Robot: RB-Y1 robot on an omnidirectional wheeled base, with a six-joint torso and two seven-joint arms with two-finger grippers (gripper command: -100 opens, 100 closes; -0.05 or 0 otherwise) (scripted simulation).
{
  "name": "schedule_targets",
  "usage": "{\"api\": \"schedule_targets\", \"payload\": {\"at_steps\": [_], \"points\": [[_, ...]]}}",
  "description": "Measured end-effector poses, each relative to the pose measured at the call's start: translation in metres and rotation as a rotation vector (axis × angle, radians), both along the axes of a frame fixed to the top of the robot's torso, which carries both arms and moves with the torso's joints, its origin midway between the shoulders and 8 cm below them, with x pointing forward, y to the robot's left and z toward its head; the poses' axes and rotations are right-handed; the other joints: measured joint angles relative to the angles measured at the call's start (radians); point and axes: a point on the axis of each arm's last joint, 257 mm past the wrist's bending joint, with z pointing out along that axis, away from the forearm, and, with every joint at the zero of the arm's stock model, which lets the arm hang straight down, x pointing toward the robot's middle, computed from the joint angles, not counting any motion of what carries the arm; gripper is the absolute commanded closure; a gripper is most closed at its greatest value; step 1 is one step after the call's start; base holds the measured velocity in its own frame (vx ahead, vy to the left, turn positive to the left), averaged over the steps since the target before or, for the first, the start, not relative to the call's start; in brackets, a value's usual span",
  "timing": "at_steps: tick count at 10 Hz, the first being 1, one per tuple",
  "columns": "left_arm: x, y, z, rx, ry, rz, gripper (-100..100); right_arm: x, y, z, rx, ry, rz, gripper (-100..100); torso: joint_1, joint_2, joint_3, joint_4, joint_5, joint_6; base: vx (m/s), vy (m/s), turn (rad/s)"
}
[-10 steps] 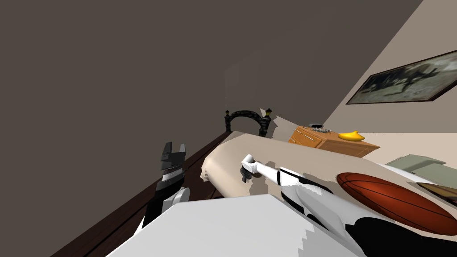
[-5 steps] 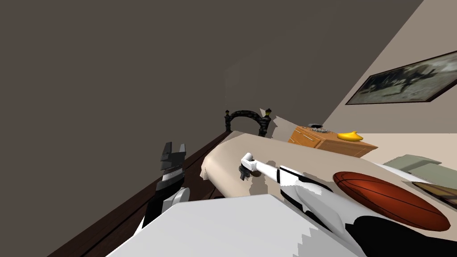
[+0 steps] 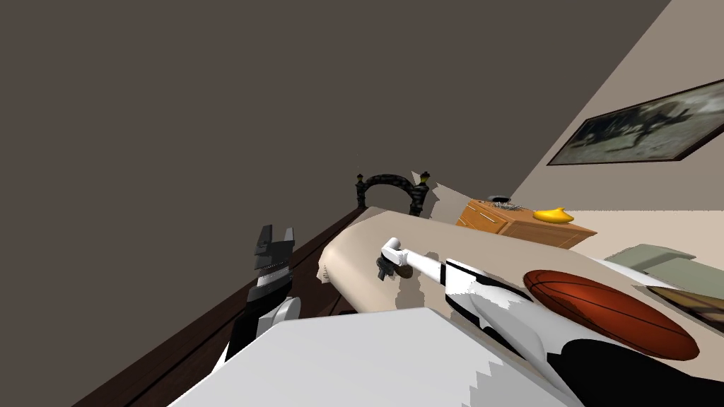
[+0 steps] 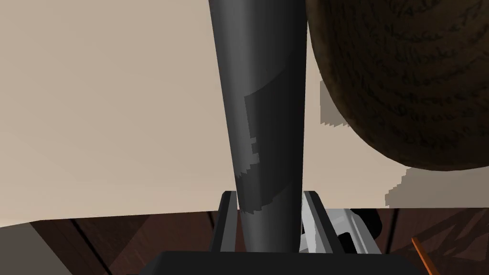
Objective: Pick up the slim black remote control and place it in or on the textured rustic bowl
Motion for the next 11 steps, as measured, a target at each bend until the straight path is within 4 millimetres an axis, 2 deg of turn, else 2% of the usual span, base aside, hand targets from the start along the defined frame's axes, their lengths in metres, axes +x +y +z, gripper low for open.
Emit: {"api": "schedule_targets", "payload": {"at_steps": [2,6,11], "points": [[0.0,0.0,0.0,0.0,0.0,0.0,0,0.011,0.006,0.02,0.019,-0.013,-0.002,100,0.002,0.0,0.0,0.0,0.0,0.0,-0.02,0.007,0.026],[0.0,0.0,0.0,0.0,0.0,0.0,0,0.028,0.004,0.046,-0.007,-0.024,0.029,100,0.001,-0.001,-0.001,-0.001,0.001,0.0,-0.006,-0.017,-0.007],[0.0,0.0,0.0,0.0,0.0,0.0,0,0.041,-0.035,0.06,-0.108,0.012,0.051,100,-0.005,-0.002,-0.002,-0.002,0.001,0.001,-0.003,-0.093,-0.031]]}}
